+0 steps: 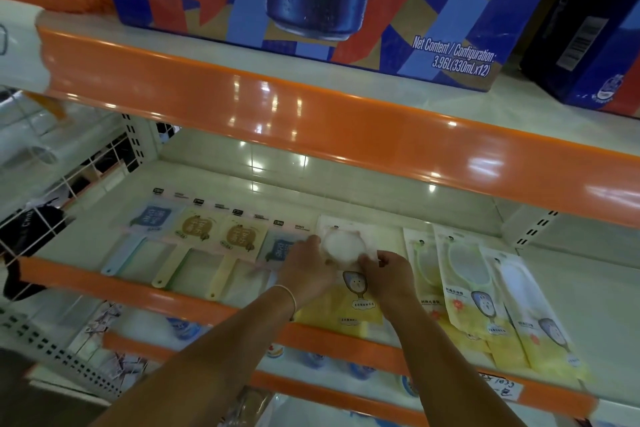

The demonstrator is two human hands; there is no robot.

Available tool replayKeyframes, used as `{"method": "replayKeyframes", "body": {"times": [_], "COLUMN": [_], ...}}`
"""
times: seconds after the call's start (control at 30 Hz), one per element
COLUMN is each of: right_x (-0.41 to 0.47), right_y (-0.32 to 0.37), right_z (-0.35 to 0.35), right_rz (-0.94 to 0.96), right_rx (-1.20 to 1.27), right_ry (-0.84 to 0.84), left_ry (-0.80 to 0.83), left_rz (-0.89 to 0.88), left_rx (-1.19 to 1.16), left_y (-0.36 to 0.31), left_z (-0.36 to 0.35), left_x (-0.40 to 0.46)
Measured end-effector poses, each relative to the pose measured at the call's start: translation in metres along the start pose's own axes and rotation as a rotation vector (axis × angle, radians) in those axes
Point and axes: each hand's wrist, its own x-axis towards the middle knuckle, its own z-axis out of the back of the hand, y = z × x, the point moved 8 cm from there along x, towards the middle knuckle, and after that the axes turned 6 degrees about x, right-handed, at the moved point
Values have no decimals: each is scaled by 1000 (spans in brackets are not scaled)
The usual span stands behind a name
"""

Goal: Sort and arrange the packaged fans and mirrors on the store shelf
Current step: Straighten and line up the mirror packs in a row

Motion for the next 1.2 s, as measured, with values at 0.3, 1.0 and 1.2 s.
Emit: {"method": "replayKeyframes", "body": {"times": [0.3,1.0,1.2], "right_x": [-19,-51,-53], "right_y": [-2,-9,-7], "right_z": [-6,2,4], "right_rz": [104,300,341], "right_rx": [-256,-273,-281], "right_ry": [22,-61,-74], "left_ry": [-109,-242,-218], "left_rz": [-219,-451,-494], "left_rx": [400,578,522], "left_y": [5,19,18], "left_z": [-3,-29,-30], "left_x": [-14,-41,-46]}}
